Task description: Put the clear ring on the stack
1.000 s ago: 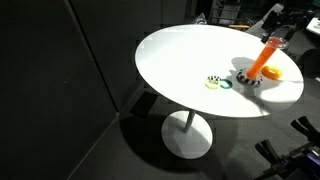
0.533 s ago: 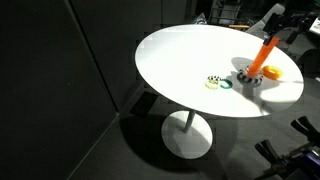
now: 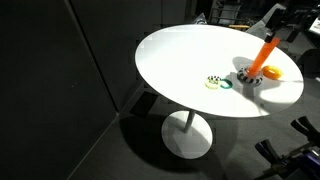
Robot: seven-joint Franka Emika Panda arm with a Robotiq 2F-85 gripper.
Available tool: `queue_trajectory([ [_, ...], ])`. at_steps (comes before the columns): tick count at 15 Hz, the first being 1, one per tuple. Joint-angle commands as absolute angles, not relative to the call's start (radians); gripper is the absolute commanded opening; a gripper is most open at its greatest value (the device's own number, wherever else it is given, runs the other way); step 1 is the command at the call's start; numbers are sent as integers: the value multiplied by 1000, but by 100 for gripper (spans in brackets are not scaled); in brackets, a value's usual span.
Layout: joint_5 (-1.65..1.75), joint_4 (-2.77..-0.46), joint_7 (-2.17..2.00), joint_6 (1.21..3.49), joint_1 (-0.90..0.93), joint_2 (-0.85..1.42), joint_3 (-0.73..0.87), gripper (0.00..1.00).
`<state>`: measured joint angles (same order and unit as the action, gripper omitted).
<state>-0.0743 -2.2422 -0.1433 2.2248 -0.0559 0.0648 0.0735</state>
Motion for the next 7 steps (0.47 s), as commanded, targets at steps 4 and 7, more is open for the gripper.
queue_trajectory([
  [4, -73, -2245, -109, 2199, -63, 11, 74, 100],
  [7, -74, -2241, -127, 2215, -59, 32, 71, 100],
])
